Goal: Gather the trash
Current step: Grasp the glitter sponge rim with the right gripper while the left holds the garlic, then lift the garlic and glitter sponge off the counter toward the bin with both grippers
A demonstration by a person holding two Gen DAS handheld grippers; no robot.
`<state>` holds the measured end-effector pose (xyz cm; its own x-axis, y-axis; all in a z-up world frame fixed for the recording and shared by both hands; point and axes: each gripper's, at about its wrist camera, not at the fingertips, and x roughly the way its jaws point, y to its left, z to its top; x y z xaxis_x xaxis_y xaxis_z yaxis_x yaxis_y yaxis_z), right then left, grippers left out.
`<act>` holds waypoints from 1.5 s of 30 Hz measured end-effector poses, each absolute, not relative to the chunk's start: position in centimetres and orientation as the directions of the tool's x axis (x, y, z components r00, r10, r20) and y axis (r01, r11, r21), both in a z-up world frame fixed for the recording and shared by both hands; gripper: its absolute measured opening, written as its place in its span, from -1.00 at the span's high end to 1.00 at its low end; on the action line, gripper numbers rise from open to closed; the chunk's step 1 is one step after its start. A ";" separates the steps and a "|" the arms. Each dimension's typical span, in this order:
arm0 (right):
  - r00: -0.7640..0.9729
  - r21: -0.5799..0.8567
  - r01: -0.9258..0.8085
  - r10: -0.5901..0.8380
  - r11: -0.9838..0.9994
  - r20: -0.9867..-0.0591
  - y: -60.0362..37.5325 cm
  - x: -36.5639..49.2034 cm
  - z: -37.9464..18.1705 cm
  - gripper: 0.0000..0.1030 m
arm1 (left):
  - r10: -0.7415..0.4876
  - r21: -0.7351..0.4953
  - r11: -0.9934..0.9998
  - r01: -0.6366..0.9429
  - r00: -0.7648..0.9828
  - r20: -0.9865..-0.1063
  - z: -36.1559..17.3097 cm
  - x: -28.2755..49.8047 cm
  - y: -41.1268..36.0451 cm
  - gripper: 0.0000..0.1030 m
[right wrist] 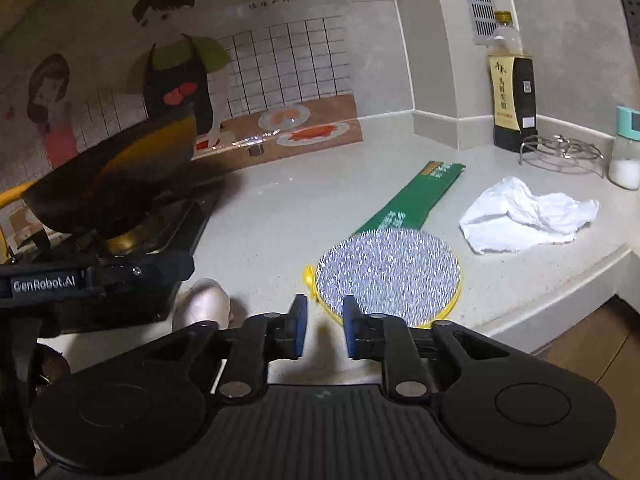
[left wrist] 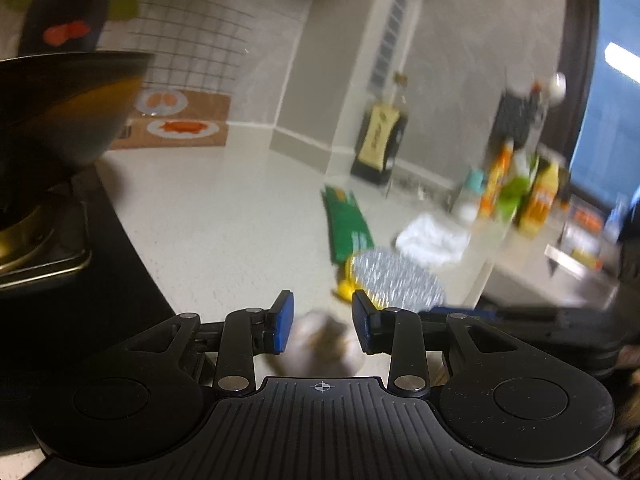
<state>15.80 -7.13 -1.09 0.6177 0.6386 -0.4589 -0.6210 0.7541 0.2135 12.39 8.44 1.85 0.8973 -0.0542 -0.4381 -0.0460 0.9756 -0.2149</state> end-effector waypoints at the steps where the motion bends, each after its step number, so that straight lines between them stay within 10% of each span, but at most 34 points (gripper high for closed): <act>1: 0.617 0.217 -0.619 0.639 0.755 -0.459 -7.3 15.6 -1.2 0.58 | -0.035 -0.178 0.983 -0.050 0.893 -0.448 1.6 12.6 8.0 0.25; 5: 0.641 0.217 -0.597 0.622 0.772 -0.449 -8.0 15.5 -1.7 0.24 | -0.066 -0.163 0.986 -0.013 0.880 -0.470 0.5 13.1 7.1 -0.04; 22: 0.748 0.132 -0.530 0.535 0.838 -0.392 -9.7 14.7 -2.3 -0.43 | -0.175 -0.409 0.912 -0.034 0.870 -0.461 -1.3 14.7 8.7 0.02; 45: 0.714 0.205 -0.463 0.500 0.862 -0.490 -7.5 24.2 -2.9 -0.59 | -0.152 -0.389 0.921 -0.017 0.905 -0.399 0.6 16.6 9.6 0.06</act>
